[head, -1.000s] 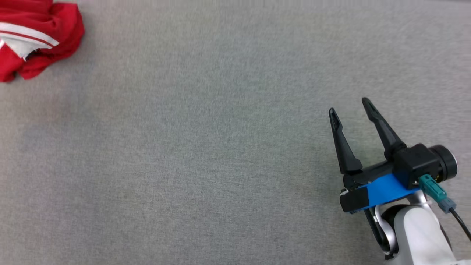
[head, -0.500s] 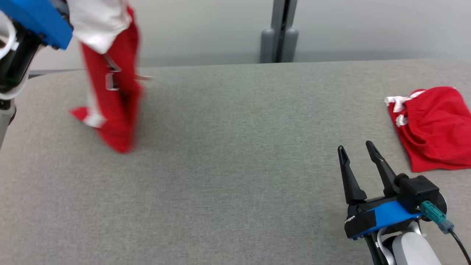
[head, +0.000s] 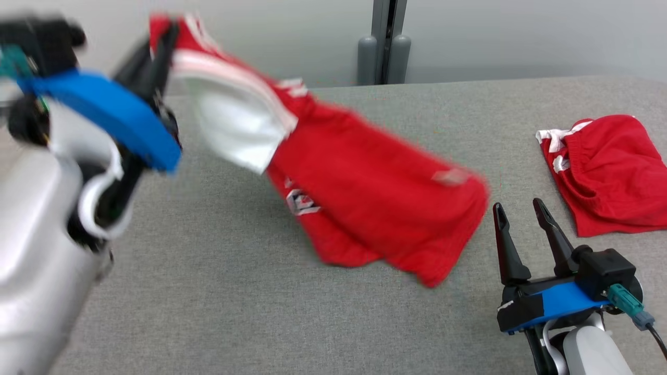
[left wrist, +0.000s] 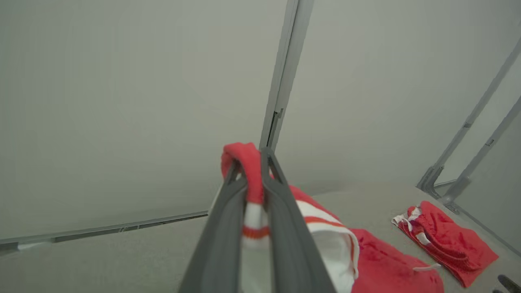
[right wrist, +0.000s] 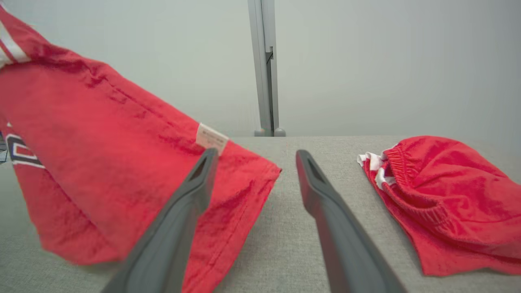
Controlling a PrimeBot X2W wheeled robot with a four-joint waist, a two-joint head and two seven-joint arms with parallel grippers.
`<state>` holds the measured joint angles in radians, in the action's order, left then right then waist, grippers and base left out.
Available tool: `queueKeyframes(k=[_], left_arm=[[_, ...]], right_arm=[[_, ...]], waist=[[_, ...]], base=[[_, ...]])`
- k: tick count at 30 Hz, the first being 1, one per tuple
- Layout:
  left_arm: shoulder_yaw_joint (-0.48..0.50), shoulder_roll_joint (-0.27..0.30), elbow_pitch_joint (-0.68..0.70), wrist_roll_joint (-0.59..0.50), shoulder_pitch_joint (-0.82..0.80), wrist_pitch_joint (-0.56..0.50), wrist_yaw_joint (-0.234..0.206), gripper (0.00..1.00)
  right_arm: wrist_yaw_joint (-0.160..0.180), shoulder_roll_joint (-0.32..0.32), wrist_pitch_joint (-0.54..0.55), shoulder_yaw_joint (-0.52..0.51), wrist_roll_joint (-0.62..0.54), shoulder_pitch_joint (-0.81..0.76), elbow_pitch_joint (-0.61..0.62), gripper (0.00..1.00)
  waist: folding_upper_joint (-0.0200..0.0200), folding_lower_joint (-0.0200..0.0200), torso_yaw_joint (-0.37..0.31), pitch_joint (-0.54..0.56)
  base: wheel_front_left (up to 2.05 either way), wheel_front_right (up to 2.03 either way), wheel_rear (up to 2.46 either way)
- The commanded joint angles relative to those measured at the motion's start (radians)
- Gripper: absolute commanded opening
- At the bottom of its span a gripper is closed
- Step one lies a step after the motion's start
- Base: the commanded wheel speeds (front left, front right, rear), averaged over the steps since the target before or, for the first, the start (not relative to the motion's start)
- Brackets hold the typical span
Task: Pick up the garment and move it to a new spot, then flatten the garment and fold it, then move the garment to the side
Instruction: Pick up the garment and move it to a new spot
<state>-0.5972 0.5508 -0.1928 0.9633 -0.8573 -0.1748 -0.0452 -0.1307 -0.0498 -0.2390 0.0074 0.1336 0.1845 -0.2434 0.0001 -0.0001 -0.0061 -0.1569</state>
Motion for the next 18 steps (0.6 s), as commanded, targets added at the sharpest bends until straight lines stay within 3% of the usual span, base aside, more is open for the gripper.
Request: queueKeyframes(k=[1, 7, 12, 13, 14, 15, 16, 18], left_arm=[[-0.009, -0.011, -0.031, 0.013, 0.076, 0.030, -0.007, 0.00], [-0.006, -0.048, -0.229, 0.051, 0.265, 0.147, -0.003, 0.00], [-0.011, -0.086, -0.372, 0.035, 0.264, 0.226, 0.022, 0.00], [-0.011, -0.096, -0.390, 0.031, 0.255, 0.241, 0.028, 0.06], [-0.011, -0.104, -0.408, 0.025, 0.245, 0.259, 0.032, 0.32], [-0.011, -0.111, -0.422, 0.020, 0.239, 0.278, 0.037, 0.84], [-0.011, -0.118, -0.437, 0.015, 0.234, 0.297, 0.041, 1.00], [-0.012, -0.132, -0.464, 0.007, 0.226, 0.331, 0.051, 1.00]], right_arm=[[0.000, -0.001, -0.005, 0.000, 0.004, 0.014, -0.006, 1.00], [0.000, -0.001, -0.011, 0.008, 0.000, 0.044, -0.018, 1.00], [0.000, -0.001, -0.014, 0.003, -0.012, 0.058, -0.028, 1.00], [0.000, -0.001, -0.015, 0.004, -0.014, 0.060, -0.031, 1.00], [0.000, -0.002, -0.015, 0.005, -0.014, 0.061, -0.033, 1.00], [0.000, -0.001, -0.016, 0.006, -0.015, 0.062, -0.036, 1.00], [0.000, -0.002, -0.017, 0.007, -0.015, 0.063, -0.039, 1.00], [0.000, -0.001, -0.018, 0.009, -0.016, 0.064, -0.044, 1.00]], waist=[[-0.0001, 0.0001, 0.004, -0.013], [-0.0001, 0.0001, -0.003, -0.057], [-0.0001, 0.0001, -0.006, -0.085], [-0.0001, 0.0001, -0.006, -0.087], [-0.0001, 0.0001, -0.007, -0.089], [-0.0001, 0.0001, -0.008, -0.090], [-0.0001, 0.0001, -0.008, -0.090], [-0.0001, 0.0001, -0.009, -0.088]], base=[[0.00, 0.00, 0.00], [0.00, 0.00, 0.00], [0.00, 0.00, 0.00], [0.00, 0.00, 0.00], [0.00, 0.00, 0.00], [0.00, 0.00, 0.00], [0.00, 0.00, 0.00], [0.00, 0.00, 0.00]])
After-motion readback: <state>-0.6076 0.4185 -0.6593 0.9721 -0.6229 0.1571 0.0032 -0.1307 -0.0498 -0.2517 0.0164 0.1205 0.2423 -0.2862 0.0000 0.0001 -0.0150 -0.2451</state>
